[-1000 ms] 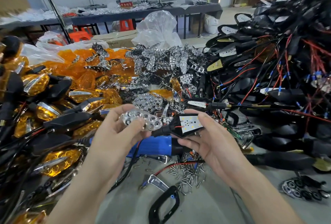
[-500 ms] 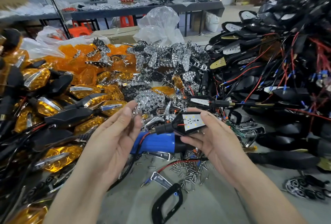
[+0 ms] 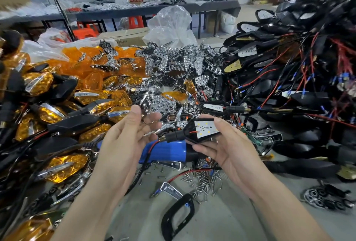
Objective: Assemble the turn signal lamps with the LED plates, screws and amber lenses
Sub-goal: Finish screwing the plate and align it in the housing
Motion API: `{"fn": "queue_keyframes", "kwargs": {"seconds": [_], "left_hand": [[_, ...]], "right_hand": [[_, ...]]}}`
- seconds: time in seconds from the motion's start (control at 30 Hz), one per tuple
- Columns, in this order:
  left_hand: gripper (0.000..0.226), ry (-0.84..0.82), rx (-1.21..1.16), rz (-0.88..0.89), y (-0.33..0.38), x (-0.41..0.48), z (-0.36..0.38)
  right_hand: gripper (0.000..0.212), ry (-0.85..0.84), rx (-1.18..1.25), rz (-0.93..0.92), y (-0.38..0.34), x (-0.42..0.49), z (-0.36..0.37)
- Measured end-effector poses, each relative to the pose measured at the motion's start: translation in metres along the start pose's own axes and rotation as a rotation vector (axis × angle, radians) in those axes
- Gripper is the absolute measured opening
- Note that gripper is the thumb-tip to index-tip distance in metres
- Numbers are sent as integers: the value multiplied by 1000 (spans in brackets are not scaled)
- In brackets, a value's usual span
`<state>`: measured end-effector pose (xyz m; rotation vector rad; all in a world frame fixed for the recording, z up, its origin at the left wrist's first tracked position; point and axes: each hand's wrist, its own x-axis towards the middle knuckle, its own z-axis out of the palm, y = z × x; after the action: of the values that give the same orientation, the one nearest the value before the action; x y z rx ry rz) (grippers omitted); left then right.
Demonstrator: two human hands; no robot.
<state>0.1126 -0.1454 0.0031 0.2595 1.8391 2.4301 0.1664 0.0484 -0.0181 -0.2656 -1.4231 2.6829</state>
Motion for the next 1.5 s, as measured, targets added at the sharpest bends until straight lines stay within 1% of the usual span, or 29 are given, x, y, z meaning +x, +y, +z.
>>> {"fn": "queue_keyframes", "kwargs": {"seconds": [0.1,0.2,0.3,0.43,0.5,0.57,0.6,0.67,0.73,0.93,1.03,1.13,1.2,1.33,1.5], "left_hand": [[44,24,20,-36,-2,8,8],[50,51,56,-60,-2,14,11],[58,34,140,24,-3,8,12],[52,-26,292,150,-10,-8,16],[59,-47,369,213,-14,-12,19],[58,-51,417,264,-16,-14,21],[57,-49,424,269,-16,-14,21],[57,-46,408,249,-16,-14,21],[55,-32,372,215,-16,-13,19],[57,41,266,146,-19,-7,12],[52,79,205,116,-21,-4,8],[48,115,170,128,-22,-2,6],[47,113,156,133,-22,-1,6],[50,63,185,129,-22,-3,6],[53,39,233,125,-21,-7,9]], "right_hand": [[33,8,-21,-12,0,0,0],[34,-10,-32,-26,-1,-1,0],[38,-44,-28,-36,-2,-2,0],[44,-85,-7,-39,-2,-2,2],[45,-94,10,-24,-2,-1,2],[42,-99,33,-5,-2,1,0],[37,-107,46,6,-2,1,1],[22,-121,57,21,-2,2,-1],[28,-118,55,14,-1,2,-2],[27,-75,41,18,0,1,-3],[30,-87,55,21,1,2,-3],[35,-112,54,4,2,2,-3],[33,-137,45,1,2,2,-4],[37,-182,36,-8,2,3,-6],[37,-193,21,-32,3,3,-7]]}}
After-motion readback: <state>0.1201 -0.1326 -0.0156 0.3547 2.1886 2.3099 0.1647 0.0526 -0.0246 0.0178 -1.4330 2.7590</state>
